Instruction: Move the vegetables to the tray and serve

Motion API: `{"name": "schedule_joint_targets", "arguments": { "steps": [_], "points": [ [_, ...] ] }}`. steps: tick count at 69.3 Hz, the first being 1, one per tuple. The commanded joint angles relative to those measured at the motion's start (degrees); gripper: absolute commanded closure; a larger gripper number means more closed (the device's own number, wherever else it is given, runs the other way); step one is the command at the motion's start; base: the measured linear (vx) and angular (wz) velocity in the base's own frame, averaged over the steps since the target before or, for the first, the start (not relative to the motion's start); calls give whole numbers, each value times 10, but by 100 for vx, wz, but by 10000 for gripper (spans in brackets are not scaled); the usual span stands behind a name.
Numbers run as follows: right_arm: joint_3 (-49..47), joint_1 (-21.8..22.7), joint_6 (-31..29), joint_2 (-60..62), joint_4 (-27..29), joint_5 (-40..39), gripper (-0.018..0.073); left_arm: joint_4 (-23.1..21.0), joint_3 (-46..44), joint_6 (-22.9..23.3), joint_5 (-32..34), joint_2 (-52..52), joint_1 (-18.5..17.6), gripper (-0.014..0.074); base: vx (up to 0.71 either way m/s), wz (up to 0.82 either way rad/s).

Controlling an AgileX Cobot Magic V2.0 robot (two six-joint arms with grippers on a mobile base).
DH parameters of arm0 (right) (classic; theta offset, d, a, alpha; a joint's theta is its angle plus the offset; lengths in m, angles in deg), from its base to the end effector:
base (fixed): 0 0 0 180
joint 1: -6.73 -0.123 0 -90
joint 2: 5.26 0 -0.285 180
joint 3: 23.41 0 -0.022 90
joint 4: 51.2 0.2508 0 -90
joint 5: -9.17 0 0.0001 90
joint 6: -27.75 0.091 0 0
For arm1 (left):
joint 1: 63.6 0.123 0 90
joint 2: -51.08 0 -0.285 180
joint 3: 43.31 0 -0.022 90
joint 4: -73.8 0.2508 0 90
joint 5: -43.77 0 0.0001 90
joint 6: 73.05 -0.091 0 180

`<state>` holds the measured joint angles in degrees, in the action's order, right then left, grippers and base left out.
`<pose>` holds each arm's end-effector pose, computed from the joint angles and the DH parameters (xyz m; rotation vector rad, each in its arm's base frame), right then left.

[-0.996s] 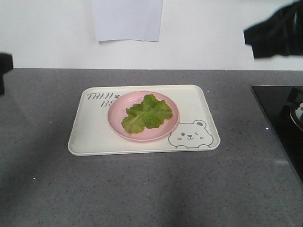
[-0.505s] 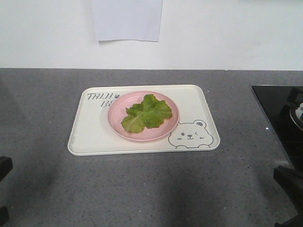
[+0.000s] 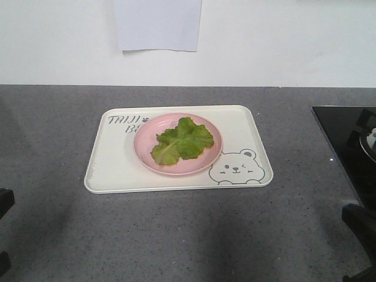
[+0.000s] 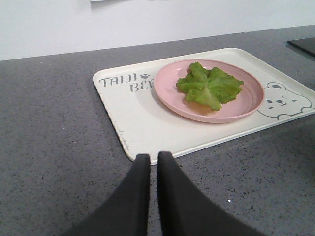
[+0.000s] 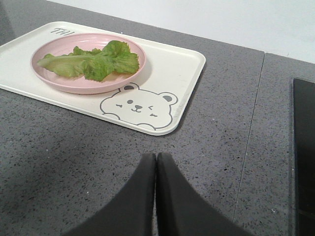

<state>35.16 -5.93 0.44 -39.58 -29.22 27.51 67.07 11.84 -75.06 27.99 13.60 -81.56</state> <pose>0.0963 0.0326 0.2621 -0.3953 1.8803 0.1873 0.1054 -0.0372 0.2782 0.2450 1.8852 -0.2968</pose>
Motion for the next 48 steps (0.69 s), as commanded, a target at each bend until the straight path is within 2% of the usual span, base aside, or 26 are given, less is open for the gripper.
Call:
{"name": "schedule_joint_targets", "arguments": {
  "steps": [1,23,30,35,43,48],
  "points": [
    [-16,2,-2,-2,4,-38,565,-7,-17,3,44,-1,-2,583,0,0],
    [-16,2,-3,-2,4,-38,565,-6,-17,1,44,-1,-2,582,0,0],
    [-16,2,-3,-2,4,-38,565,23,-7,-17,47,19,-1,582,0,0],
    [-16,2,-2,-2,4,-39,565,43,20,-15,75,45,10,582,0,0],
    [-16,2,-2,-2,9,-38,565,37,89,-11,172,99,47,582,0,0],
    [-16,2,-2,-2,10,-38,565,37,135,5,206,137,79,582,0,0]
  ]
}}
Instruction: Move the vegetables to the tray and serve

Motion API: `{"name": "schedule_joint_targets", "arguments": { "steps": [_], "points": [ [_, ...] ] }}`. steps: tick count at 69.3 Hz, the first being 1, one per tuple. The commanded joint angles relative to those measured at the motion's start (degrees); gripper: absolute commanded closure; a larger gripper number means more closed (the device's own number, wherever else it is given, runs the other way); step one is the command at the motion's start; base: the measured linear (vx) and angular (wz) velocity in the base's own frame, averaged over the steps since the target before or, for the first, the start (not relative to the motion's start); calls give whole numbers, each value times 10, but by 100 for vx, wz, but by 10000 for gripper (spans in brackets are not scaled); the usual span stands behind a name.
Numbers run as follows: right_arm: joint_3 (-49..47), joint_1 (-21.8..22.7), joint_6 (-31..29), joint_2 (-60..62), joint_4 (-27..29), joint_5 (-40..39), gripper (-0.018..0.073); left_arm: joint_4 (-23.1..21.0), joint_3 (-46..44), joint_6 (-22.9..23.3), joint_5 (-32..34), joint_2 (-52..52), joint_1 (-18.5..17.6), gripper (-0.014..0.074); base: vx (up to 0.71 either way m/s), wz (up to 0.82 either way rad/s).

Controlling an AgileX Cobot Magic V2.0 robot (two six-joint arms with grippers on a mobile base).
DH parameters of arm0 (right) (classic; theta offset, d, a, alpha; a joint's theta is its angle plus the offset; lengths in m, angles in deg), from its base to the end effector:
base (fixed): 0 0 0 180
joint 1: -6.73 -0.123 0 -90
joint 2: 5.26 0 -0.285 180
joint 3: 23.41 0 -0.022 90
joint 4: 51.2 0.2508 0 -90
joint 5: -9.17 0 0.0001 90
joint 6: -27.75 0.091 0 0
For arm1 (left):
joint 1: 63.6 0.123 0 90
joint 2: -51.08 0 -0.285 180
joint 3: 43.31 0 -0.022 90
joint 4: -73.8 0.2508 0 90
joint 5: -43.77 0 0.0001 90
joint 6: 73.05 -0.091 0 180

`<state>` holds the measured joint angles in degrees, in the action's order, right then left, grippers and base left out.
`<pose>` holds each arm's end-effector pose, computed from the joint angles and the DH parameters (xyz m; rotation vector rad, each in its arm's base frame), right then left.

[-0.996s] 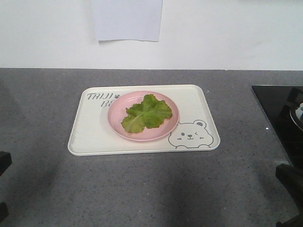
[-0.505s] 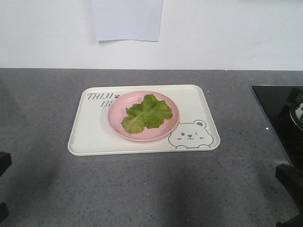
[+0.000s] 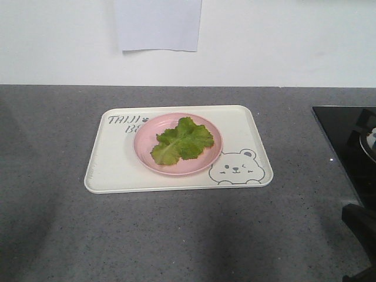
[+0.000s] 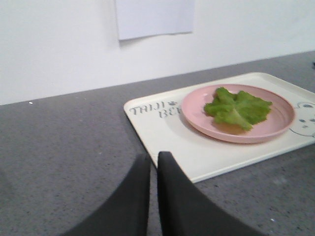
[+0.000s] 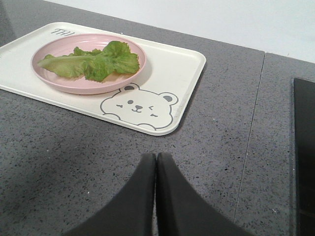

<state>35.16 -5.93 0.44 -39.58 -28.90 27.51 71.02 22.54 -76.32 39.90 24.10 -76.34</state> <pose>0.0963 0.0328 0.2621 -0.3913 1.8807 0.1925 0.0857 -0.0197 0.2512 0.1973 1.6787 -0.1631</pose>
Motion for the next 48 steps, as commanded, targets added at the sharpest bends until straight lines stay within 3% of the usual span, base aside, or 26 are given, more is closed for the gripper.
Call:
{"name": "schedule_joint_targets", "arguments": {
  "steps": [1,18,23,48],
  "points": [
    [-16,2,-2,-2,7,-38,565,-3,36,27,90,39,31,582,0,0],
    [-16,2,-2,-2,7,-38,565,-2,142,92,91,171,110,582,0,0],
    [-16,2,-2,-2,7,-38,565,-2,143,94,48,210,122,582,0,0],
    [-16,2,-2,-3,8,-37,565,-1,143,94,27,206,126,582,0,0]
  ]
}}
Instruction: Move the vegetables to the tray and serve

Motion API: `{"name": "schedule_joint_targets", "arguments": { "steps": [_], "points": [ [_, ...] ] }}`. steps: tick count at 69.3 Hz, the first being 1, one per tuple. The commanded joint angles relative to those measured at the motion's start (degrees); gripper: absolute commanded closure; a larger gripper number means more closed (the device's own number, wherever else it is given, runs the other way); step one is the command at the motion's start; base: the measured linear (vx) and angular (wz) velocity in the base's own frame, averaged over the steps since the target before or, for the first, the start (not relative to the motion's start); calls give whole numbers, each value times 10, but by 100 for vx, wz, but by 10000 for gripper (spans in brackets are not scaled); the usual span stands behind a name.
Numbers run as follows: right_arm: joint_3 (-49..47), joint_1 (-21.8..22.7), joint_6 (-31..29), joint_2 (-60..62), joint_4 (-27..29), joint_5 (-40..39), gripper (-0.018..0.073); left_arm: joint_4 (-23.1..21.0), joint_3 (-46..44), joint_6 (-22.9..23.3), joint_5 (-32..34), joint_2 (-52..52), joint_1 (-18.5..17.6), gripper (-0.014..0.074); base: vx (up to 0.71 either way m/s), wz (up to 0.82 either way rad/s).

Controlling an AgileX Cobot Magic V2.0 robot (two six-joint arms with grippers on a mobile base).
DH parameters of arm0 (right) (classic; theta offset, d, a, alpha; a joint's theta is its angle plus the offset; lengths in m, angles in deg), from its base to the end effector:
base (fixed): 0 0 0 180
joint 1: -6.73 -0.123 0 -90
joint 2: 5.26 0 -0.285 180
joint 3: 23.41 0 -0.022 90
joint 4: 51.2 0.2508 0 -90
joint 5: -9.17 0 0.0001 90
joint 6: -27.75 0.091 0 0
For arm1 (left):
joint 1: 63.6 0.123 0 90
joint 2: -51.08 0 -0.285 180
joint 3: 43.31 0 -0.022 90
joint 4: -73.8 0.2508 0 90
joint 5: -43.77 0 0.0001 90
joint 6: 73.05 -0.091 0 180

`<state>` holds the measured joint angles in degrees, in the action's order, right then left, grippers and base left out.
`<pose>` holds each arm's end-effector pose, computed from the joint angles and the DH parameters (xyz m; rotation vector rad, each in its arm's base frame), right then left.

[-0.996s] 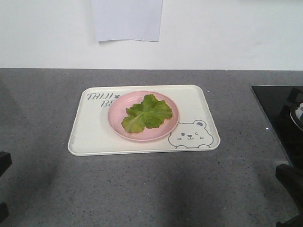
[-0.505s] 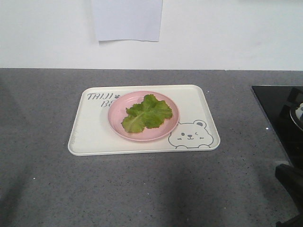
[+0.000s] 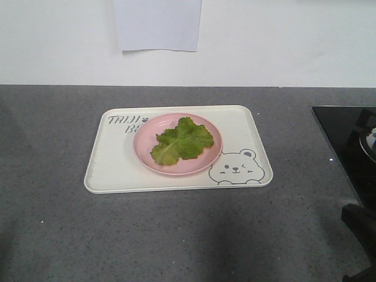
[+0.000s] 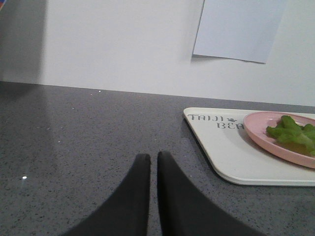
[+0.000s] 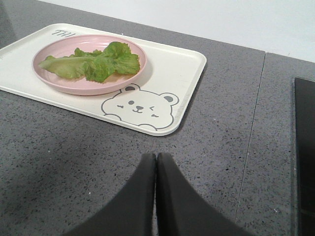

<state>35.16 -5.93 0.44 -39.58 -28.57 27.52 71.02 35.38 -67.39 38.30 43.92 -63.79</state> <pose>0.0962 0.0329 0.2622 -0.3873 1.8812 0.1979 0.0567 -0.0006 0.1964 -0.1110 1.5912 -0.1208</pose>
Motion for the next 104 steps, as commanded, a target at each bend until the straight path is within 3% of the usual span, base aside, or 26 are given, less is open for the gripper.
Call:
{"name": "schedule_joint_targets", "arguments": {
  "steps": [1,20,104],
  "points": [
    [-16,2,-2,-3,4,-37,565,-1,15,5,44,8,1,582,0,0],
    [-16,2,-2,-3,4,-36,565,19,15,17,44,8,1,582,0,0],
    [-16,2,-2,-3,4,-39,565,13,12,16,44,8,1,582,0,0]
  ]
}}
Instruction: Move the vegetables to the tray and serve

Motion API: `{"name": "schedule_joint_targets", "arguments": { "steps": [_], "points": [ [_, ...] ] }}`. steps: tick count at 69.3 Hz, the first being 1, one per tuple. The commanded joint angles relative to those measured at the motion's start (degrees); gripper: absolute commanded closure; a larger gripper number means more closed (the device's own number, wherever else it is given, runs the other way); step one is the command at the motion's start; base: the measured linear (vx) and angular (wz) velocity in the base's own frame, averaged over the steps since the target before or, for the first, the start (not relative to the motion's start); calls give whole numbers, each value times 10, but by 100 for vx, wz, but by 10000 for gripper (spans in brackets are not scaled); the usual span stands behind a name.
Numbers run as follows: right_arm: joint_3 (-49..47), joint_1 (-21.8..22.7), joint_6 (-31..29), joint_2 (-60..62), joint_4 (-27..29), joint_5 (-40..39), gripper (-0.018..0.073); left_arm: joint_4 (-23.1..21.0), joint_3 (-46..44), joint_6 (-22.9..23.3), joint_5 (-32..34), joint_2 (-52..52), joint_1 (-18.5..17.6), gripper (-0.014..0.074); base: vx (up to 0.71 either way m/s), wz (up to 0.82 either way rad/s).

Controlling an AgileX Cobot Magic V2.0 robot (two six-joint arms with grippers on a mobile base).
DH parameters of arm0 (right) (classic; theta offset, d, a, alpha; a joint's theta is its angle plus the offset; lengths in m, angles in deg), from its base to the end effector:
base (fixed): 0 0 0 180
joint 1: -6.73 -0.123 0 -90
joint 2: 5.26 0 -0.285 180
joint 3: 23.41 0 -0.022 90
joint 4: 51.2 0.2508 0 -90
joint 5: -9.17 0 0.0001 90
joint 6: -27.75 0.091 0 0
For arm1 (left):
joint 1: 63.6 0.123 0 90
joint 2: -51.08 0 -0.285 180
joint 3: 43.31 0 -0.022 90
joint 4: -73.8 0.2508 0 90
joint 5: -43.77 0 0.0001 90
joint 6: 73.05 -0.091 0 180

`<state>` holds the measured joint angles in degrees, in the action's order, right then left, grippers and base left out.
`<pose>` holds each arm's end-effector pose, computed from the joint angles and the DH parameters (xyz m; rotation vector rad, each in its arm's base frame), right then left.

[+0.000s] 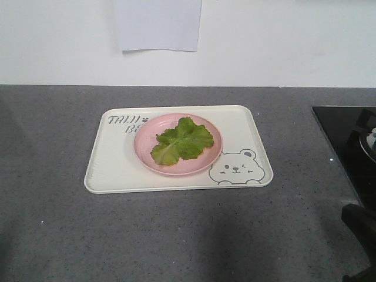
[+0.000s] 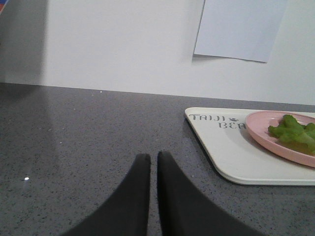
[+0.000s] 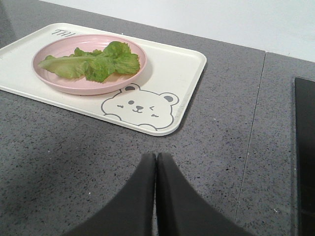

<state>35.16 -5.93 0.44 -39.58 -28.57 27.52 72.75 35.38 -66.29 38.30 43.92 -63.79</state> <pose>0.0962 0.0329 0.2622 -0.3873 1.8812 0.1979 0.0567 -0.0003 0.1964 -0.1046 1.5915 -0.1100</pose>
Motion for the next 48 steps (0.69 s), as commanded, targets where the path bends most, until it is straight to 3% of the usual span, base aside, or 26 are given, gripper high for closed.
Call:
{"name": "schedule_joint_targets", "arguments": {
  "steps": [1,16,22,36,48],
  "points": [
    [-16,2,-2,-3,4,-39,565,-4,12,5,44,8,1,582,0,0],
    [-16,2,2,-1,-34,-42,565,-4,12,5,44,8,1,582,0,0],
    [-9,2,59,8,-67,-70,565,-4,12,5,44,8,1,582,0,0],
    [115,2,236,88,-214,-253,562,-4,12,5,44,8,1,582,0,0],
    [206,26,304,168,-230,-281,561,-4,12,5,44,8,1,582,0,0]
  ]
}}
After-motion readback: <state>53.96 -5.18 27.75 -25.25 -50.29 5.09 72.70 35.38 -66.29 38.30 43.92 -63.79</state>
